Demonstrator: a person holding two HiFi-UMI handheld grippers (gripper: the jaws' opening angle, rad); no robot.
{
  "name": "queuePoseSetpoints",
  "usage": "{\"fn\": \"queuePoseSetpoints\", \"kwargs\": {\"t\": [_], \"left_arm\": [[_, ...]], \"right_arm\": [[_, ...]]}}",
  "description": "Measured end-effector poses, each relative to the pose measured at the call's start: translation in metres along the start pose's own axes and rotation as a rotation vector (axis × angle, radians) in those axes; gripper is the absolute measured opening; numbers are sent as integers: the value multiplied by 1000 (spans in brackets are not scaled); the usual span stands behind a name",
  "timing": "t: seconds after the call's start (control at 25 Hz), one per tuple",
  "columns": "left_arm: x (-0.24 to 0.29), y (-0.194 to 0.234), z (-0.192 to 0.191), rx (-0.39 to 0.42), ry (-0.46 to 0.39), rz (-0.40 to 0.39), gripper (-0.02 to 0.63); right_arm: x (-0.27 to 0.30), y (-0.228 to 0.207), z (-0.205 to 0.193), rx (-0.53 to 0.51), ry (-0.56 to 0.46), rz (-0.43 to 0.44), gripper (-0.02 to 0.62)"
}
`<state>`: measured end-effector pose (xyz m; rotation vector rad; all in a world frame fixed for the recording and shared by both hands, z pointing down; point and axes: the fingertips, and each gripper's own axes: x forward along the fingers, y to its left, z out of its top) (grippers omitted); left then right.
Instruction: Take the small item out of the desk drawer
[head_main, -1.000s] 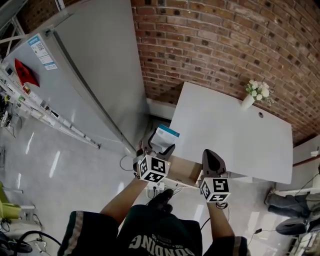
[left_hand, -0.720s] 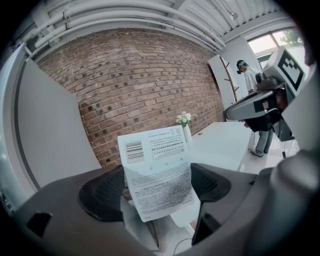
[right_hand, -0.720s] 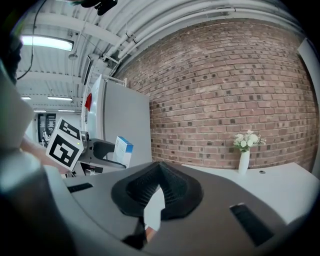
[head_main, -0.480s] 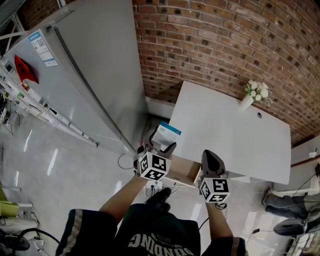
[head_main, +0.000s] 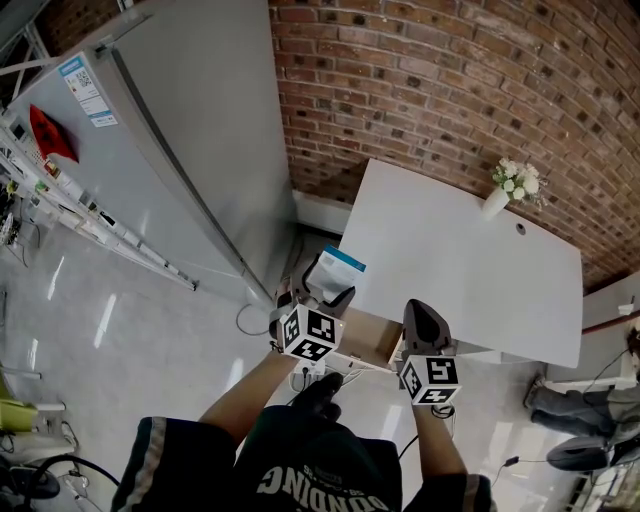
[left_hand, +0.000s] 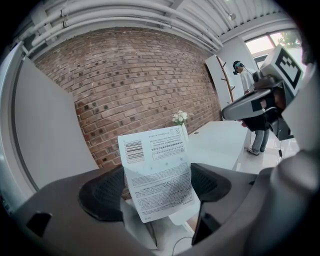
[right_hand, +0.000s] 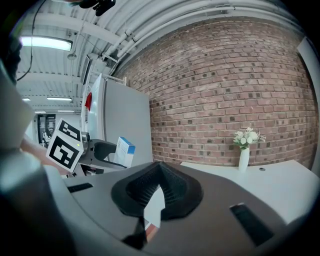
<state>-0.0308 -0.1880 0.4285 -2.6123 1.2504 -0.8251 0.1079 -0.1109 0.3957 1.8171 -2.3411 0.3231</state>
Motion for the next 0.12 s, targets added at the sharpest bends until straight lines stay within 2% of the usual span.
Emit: {"fn": "queuePoseSetpoints", "kwargs": {"t": [0.12], "left_arm": [[-1,-1,-3,3,2,-2,434]], "right_arm": [[1,2,-1,-1,-2,2,23]]}}
